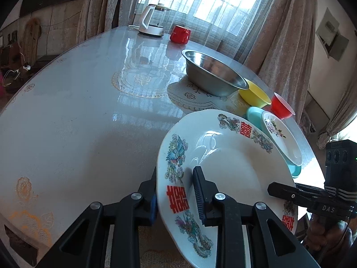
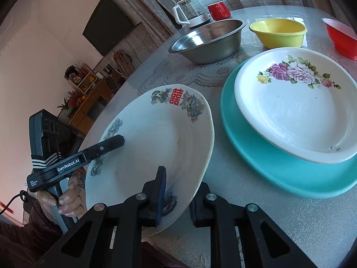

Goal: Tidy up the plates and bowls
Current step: 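Grasp the rim of the large white red-character plate with the right gripper, then lift the large plate with the right gripper toward the teal-and-rose stack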

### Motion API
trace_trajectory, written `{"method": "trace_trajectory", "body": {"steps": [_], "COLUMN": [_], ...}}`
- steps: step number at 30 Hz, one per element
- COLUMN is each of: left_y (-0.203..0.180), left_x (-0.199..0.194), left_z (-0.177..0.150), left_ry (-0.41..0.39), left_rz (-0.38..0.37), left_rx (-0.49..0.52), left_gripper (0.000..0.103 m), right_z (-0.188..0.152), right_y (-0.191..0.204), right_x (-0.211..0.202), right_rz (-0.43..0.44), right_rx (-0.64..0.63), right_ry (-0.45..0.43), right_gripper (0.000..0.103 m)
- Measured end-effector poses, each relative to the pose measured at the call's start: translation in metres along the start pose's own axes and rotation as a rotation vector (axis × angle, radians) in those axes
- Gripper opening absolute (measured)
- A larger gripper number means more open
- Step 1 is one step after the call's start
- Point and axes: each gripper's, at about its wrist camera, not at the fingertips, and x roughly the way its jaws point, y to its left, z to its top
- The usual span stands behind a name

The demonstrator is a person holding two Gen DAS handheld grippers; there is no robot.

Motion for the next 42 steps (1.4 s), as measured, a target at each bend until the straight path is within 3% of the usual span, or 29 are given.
{"method": "trace_trajectory", "body": {"steps": [7, 19, 42], "left_y": [0.000, -0.014, -0.057], "left_x": [0.001, -0.011, -0.017], "left_z": [0.000, 0.001, 0.020], "left_ry": [0.006, -0.047, -0.090], "left_rz": [0.007, 0.026, -0.037], "left_rx": [-0.019, 0.058, 0.164], "left_gripper": [0.027, 0.027, 0.027], "right_z": [0.005, 0.005, 0.004], "right_y": [-0.003, 0.007, -0.001], "right_x": [0.001, -0.008, -0.056], "right_rz": [0.006, -0.034, -0.058], "right_rx": [0.015, -0.041, 0.000], "right_ry": [0.019, -0.027, -0.127], "right_gripper": [0.019, 0.021, 0.021]}}
